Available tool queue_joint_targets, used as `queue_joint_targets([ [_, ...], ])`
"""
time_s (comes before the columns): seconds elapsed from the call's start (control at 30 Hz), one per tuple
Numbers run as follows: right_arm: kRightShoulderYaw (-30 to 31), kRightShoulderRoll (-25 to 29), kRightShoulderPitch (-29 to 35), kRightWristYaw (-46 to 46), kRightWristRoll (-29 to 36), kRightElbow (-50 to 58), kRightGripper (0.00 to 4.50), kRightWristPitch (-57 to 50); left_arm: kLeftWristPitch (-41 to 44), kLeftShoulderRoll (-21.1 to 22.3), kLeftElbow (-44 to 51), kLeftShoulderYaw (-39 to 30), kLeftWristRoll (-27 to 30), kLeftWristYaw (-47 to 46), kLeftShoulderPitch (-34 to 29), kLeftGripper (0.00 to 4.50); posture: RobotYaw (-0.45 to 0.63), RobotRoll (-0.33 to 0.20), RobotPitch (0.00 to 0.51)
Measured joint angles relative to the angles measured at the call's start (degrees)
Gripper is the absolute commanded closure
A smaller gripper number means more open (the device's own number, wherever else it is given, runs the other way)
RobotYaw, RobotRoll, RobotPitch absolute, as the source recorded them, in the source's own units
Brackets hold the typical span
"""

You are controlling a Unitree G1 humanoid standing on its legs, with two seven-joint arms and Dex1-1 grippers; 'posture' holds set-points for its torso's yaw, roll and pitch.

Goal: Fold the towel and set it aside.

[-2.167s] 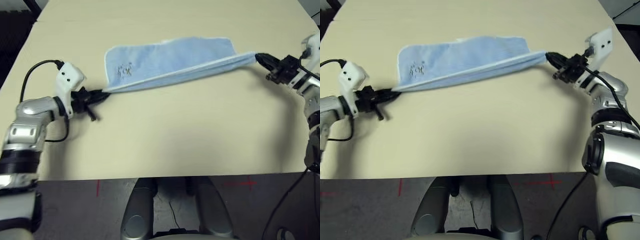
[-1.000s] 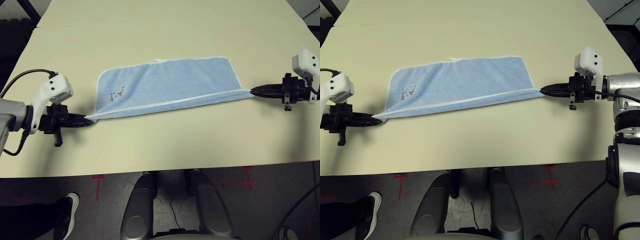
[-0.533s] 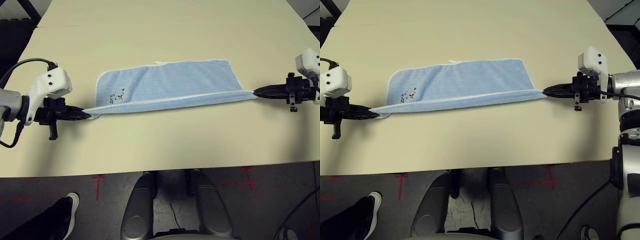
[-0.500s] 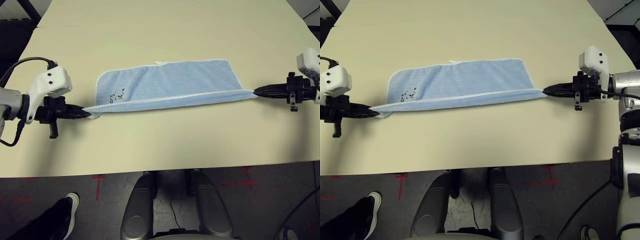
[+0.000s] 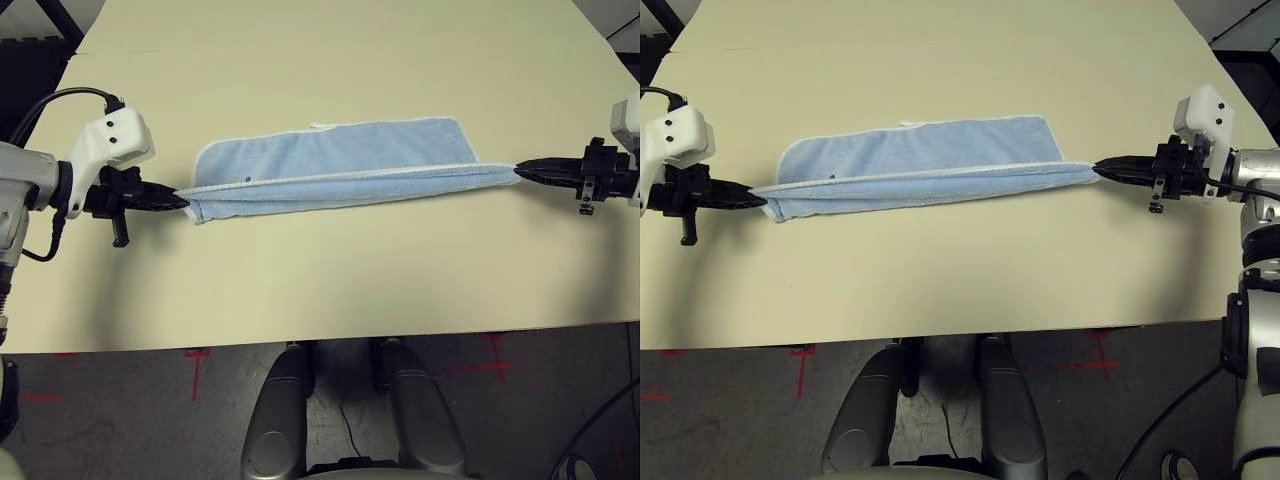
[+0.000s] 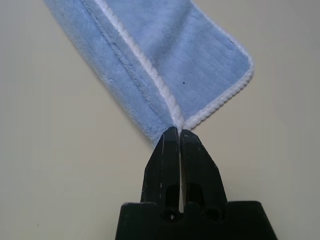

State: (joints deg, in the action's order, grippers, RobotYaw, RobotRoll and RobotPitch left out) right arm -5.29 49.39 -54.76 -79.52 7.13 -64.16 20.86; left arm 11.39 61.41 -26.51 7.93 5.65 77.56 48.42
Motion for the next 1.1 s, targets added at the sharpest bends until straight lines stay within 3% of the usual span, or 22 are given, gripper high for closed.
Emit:
queue_joint_targets([
  [0.5,2.18,-6.66,-7.49,17.32,-6.64,-3.24,4.50,0.11,-6.98,-4.37,-15.59,3.56,-9.34,-4.63,10.84,4.45,0.01,0.000,0.263],
  [1.1,7.09,-10.67,-13.69,30.63,-14.24,-5.52,4.50,-4.42,-10.33,-10.88,-28.99,3.37,-13.66,-15.66,17.37,4.45,0.01,0.000,0.273],
])
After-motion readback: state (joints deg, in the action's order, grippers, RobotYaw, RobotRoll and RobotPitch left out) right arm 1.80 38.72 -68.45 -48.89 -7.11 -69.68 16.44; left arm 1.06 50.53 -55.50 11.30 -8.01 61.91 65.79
